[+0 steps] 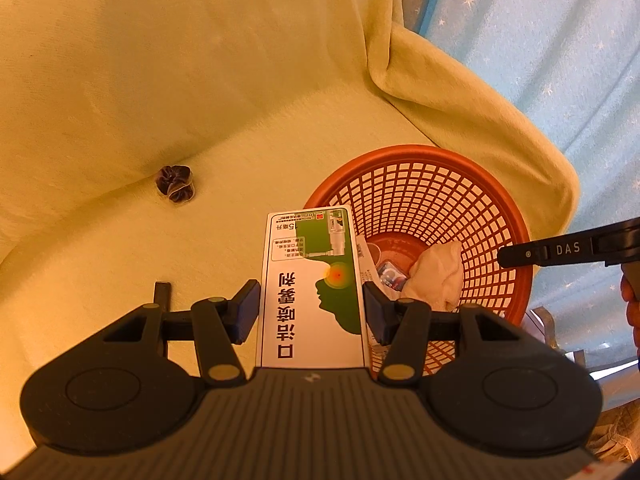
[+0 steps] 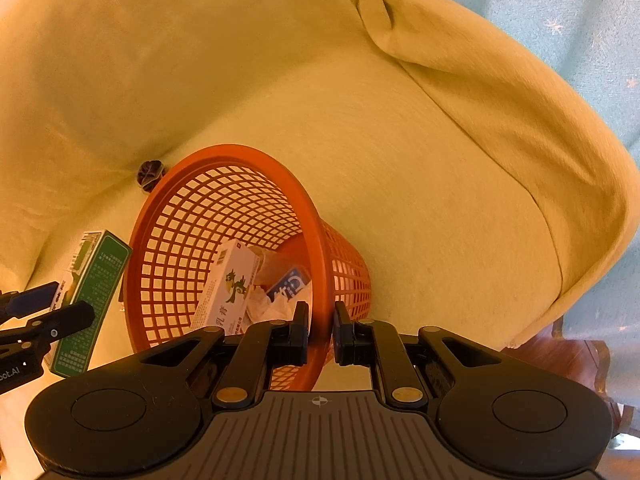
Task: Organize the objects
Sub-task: 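Lift the green-and-white box and carry it over the wastebasket, then open the left gripper to drop the green-and-white box into the basket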
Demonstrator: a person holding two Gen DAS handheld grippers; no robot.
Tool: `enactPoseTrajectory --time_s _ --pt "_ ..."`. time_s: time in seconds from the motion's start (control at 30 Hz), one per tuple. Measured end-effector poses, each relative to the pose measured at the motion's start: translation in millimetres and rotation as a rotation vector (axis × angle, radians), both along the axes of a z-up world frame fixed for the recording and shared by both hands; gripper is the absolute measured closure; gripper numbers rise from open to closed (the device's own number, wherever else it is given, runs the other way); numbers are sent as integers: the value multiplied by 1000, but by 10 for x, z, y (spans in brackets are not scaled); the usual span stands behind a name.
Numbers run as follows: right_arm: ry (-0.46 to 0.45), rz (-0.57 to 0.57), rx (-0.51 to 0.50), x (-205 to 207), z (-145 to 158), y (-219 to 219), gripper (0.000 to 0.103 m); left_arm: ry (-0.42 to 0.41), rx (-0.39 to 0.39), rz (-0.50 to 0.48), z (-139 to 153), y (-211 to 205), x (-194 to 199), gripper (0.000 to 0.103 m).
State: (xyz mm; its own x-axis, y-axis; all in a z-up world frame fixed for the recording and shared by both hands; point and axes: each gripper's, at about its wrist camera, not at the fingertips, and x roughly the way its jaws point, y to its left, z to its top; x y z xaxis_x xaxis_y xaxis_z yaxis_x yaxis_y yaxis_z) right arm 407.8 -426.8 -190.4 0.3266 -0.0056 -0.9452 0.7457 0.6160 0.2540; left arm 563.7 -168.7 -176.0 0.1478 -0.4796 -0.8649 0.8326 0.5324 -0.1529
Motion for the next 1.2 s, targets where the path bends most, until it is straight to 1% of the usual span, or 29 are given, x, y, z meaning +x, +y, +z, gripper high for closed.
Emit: enactPoseTrajectory --time_s 0.57,0.9,1.07,1.17,1.2 --pt "1 23 -13 22 4 -14 95 27 51 -20 -81 -229 -11 53" --pt "3 31 -16 35 5 -24 95 39 48 -26 -94 -331 -33 53" --pt "7 32 -19 43 -2 -34 95 59 19 -67 -86 -422 -63 52" --pt "11 37 -24 45 -6 -38 95 54 11 -87 -70 -460 -85 44" --pt "9 41 -19 63 -12 -32 95 47 11 -90 -62 -461 -89 43"
